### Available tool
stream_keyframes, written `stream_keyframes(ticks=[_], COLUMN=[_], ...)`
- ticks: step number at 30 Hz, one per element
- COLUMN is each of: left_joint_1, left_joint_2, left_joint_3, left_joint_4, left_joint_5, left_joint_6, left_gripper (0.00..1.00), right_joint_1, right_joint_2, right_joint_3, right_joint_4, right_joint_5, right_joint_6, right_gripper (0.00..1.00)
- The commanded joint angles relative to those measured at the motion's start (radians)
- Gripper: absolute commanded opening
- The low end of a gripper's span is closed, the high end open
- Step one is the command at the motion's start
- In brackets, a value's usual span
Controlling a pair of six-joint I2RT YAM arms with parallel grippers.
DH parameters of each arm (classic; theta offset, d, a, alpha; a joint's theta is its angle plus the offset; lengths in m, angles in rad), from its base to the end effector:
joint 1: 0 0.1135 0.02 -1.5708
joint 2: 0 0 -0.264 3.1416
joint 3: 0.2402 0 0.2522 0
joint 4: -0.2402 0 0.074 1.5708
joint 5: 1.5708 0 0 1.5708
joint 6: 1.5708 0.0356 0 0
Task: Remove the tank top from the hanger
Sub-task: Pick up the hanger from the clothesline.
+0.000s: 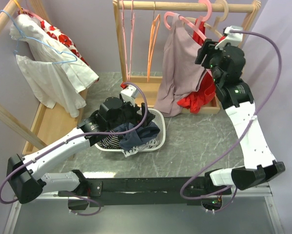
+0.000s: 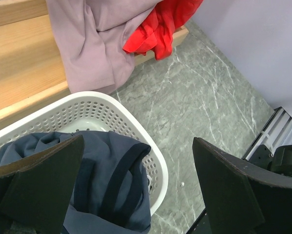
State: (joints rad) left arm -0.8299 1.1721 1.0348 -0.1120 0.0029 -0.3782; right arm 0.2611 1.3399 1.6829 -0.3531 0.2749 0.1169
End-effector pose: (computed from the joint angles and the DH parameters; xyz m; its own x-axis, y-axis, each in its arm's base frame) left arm 0.1853 -0.2027 0.3557 -0.4279 -0.0793 -0.9003 0.6260 0.6925 -0.3585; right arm 0.2714 0.0625 0.5083 -0.0081 0.1140 -0.9934 0.0148 0.9934 0.1139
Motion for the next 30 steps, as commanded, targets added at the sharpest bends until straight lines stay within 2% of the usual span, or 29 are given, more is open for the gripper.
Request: stream_keyframes(ticks=[1,9,20,22,23,26,28,30], left_joint_1=[0.0,0.0,0.002,0.0,0.0,0.0,0.0,0.0], left_joint_2=[0.003,0.012,0.07,0.083,0.084,0.084,0.084,0.083], left_joint_3=[0.03,0.051,0.103,0.114,0.117,0.114,0.111,0.11], left_joint_4=[0.07,0.058,0.066,0.06,0.057,0.058,0.054,0.052], left_joint_5=[0.016,0.058,0.192,0.192,0.192,0.19,0.186,0.181], left_joint_6=[0.01,0.038,0.068,0.071,0.071,0.074,0.075,0.075], left_gripper=[0.99,0.99,0.99,0.99,0.99,0.99,0.99,0.99], right_joint_1=[-0.006,-0.037,-0.102,-0.108,-0.111,-0.115,-0.118,-0.121], right_joint_2=[-0.1,-0.068,0.024,0.031,0.033,0.033,0.041,0.045], right_joint_3=[0.043,0.02,0.031,0.028,0.023,-0.002,0.001,-0.003], right_joint_4=[0.048,0.032,0.01,0.0,0.005,0.016,0.006,0.009], right_joint_5=[-0.048,-0.023,-0.149,-0.178,-0.183,-0.23,-0.253,-0.272], right_joint_6=[-0.011,-0.034,-0.025,-0.026,-0.025,-0.022,-0.022,-0.023], right_gripper=[0.72,0.72,0.71,0.67,0.62,0.53,0.52,0.43])
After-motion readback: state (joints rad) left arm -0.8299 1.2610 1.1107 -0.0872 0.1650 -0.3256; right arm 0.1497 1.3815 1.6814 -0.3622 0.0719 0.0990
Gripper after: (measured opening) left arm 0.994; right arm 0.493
